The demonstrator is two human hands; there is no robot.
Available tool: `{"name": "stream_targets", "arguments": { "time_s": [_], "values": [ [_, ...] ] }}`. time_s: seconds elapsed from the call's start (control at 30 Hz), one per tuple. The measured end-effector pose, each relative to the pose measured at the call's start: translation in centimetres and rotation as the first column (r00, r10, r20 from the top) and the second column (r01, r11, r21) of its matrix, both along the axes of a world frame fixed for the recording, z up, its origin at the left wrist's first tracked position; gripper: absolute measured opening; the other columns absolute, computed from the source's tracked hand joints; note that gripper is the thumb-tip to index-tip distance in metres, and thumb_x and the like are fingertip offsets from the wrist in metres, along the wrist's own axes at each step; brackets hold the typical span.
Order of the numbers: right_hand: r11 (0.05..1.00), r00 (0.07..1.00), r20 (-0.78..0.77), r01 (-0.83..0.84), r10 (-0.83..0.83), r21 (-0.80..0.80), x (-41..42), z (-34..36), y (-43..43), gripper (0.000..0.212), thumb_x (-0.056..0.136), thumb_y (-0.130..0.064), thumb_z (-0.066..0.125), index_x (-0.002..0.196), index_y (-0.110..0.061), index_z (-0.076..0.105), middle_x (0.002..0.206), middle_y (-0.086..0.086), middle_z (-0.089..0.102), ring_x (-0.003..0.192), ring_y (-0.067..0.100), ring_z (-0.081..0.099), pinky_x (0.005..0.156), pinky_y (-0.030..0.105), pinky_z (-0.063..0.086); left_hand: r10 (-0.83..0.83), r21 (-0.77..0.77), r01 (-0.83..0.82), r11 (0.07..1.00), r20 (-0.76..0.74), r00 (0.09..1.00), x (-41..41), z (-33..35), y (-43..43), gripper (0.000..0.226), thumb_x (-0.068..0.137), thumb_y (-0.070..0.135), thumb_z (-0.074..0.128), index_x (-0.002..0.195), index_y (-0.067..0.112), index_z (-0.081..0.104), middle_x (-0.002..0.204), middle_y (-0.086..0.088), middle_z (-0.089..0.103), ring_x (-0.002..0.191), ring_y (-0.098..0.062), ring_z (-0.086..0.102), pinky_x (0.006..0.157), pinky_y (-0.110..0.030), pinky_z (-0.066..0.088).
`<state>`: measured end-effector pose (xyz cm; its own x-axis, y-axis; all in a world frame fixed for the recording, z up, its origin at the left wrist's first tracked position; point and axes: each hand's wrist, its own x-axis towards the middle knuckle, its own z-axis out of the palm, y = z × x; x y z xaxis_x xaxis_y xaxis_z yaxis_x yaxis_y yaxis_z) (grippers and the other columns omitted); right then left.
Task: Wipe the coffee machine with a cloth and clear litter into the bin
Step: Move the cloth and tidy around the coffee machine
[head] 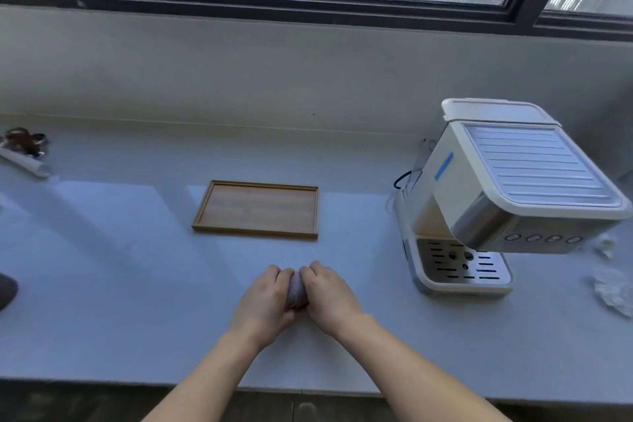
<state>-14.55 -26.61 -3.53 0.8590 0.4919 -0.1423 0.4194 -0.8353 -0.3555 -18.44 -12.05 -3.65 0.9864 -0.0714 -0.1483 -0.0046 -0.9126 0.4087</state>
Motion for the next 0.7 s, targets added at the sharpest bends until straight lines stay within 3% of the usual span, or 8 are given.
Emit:
{"name": "stream_targets", "arguments": {
  "time_s": [0.13,0.3,0.53,0.7],
  "values": [
    [1.0,0.999,-0.033,0.022,-0.022,0.006,0.4,-0.4,-0.2,0.028,0.081,-0.003,0.053,0.109,-0.007,0.055,0.115,0.013,0.053,0.102,0.032,0.051,0.082,0.038,0.041,-0.002,0.078,0.004,0.997,-0.027,1.0,0.1,-0.5,0.0,0.051,0.079,0.033,0.061,0.127,0.024,0.049,0.117,0.004,0.054,0.106,-0.02,0.052,0.074,-0.035,0.047],
    [0.999,0.996,-0.074,0.043,-0.041,0.025,0.3,-0.2,-0.3,0.033,0.08,-0.003,0.053,0.112,-0.007,0.054,0.116,0.013,0.051,0.105,0.032,0.049,0.083,0.037,0.041,-0.02,0.173,0.027,0.985,-0.037,0.999,0.4,-0.6,-0.2,0.049,0.077,0.037,0.06,0.123,0.026,0.049,0.115,0.005,0.054,0.103,-0.021,0.053,0.07,-0.031,0.036],
    [0.996,0.987,-0.148,0.073,-0.066,0.048,0.0,0.8,-0.6,0.036,0.077,-0.013,0.061,0.112,-0.014,0.051,0.114,0.011,0.052,0.105,0.033,0.052,0.078,0.035,0.041,-0.024,0.223,0.04,0.974,-0.074,0.997,0.3,0.5,-0.6,0.045,0.082,0.042,0.054,0.121,0.023,0.045,0.116,0.001,0.048,0.105,-0.024,0.052,0.073,-0.036,0.041],
    [0.995,0.976,-0.202,0.096,-0.086,0.041,-0.6,2.1,-1.3,0.052,0.079,-0.025,0.065,0.129,-0.019,0.049,0.124,0.009,0.05,0.11,0.033,0.054,0.088,0.039,0.049,-0.014,0.241,0.019,0.97,-0.024,1.0,-0.1,2.0,-1.1,0.065,0.079,0.051,0.046,0.137,0.024,0.039,0.126,0.0,0.048,0.114,-0.025,0.049,0.084,-0.04,0.042]
  ]
}}
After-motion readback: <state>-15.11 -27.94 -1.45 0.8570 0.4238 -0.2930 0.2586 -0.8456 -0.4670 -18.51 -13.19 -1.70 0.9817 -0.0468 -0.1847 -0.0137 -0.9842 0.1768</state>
